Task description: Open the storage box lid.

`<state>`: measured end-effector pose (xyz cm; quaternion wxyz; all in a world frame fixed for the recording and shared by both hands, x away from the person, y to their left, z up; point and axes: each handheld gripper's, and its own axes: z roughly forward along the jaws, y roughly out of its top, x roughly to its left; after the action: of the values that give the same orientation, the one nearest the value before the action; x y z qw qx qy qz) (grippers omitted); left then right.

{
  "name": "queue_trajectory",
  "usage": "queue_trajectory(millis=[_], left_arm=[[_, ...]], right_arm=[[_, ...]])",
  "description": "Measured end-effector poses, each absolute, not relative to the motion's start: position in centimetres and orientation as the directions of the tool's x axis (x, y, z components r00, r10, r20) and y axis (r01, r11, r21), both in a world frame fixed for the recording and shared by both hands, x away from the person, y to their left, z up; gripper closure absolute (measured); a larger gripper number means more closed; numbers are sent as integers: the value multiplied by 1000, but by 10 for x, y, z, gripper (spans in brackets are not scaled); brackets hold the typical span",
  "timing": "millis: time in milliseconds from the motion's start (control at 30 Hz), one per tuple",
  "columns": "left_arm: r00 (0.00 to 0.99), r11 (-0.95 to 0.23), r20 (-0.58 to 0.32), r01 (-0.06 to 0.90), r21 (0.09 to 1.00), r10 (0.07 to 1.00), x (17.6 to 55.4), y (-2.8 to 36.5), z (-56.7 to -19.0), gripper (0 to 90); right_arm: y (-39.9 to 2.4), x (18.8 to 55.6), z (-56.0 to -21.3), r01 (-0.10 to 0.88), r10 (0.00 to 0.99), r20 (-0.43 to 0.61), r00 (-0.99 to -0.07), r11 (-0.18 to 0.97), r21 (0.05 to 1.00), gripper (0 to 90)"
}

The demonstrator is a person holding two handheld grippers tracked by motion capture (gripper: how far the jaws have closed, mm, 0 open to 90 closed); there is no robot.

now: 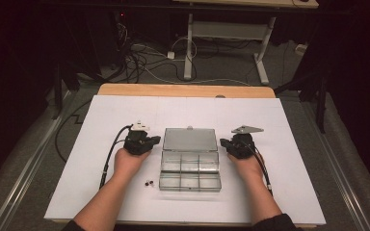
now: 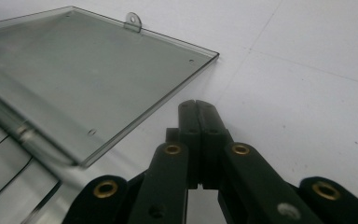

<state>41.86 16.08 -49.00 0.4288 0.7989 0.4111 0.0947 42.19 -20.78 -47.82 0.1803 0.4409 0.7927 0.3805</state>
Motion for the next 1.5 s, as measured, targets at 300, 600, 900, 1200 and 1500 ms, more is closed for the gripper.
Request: queue_trajectory(millis=[300, 600, 900, 1200, 1500], left_arm=[[682, -291, -170, 506, 812, 711, 377, 180, -488, 873], [705, -310, -132, 462, 831, 697, 333, 201, -490, 872], [702, -321, -103, 445, 836, 705, 316, 215, -497, 670], [712, -323, -131, 464, 824, 690, 309, 225, -502, 353], [703, -307, -145, 475, 825, 697, 307, 233, -503, 24]], right_arm=[[-218, 384, -473, 500, 817, 18, -576, 335, 799, 900], [-226, 347, -473, 458, 798, 4, -603, 342, 820, 896], [-231, 326, -479, 465, 815, -19, -579, 349, 814, 670], [-241, 311, -480, 445, 821, -37, -570, 347, 825, 369], [-244, 301, -479, 439, 828, -19, -561, 317, 841, 108]])
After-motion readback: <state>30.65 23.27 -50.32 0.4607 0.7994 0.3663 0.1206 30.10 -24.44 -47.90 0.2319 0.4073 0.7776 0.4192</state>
